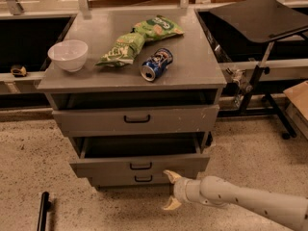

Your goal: Close middle drawer

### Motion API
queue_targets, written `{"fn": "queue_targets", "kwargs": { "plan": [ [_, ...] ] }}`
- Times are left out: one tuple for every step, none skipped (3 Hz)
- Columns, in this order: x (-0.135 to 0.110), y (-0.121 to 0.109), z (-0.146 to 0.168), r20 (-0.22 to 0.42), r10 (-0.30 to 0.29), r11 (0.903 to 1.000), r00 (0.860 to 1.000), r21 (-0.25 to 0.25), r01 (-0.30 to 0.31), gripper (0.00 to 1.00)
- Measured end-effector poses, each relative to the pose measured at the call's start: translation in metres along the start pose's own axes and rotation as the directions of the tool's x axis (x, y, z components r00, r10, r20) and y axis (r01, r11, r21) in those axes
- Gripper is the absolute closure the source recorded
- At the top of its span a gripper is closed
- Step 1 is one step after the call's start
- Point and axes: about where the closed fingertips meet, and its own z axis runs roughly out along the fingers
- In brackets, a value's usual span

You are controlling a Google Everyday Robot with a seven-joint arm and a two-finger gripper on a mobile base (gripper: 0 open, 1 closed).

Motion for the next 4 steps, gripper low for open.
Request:
{"fn": "queue_targets", "kwargs": {
  "plan": [
    [0.023, -0.01, 0.01, -0.007, 0.124, 0.9919, 0.992, 0.029, -0.124, 0.41],
    [0.042, -0.025, 0.014, 0.011, 0.191, 0.9773, 0.981, 0.091, -0.192, 0.45],
    [0.05, -0.042, 0.018, 0.029, 0.201, 0.9683, 0.979, 0.146, -0.203, 0.23],
    [0.05, -0.04, 0.017, 0.03, 0.201, 0.9681, 0.979, 0.147, -0.203, 0.01]
  ]
}}
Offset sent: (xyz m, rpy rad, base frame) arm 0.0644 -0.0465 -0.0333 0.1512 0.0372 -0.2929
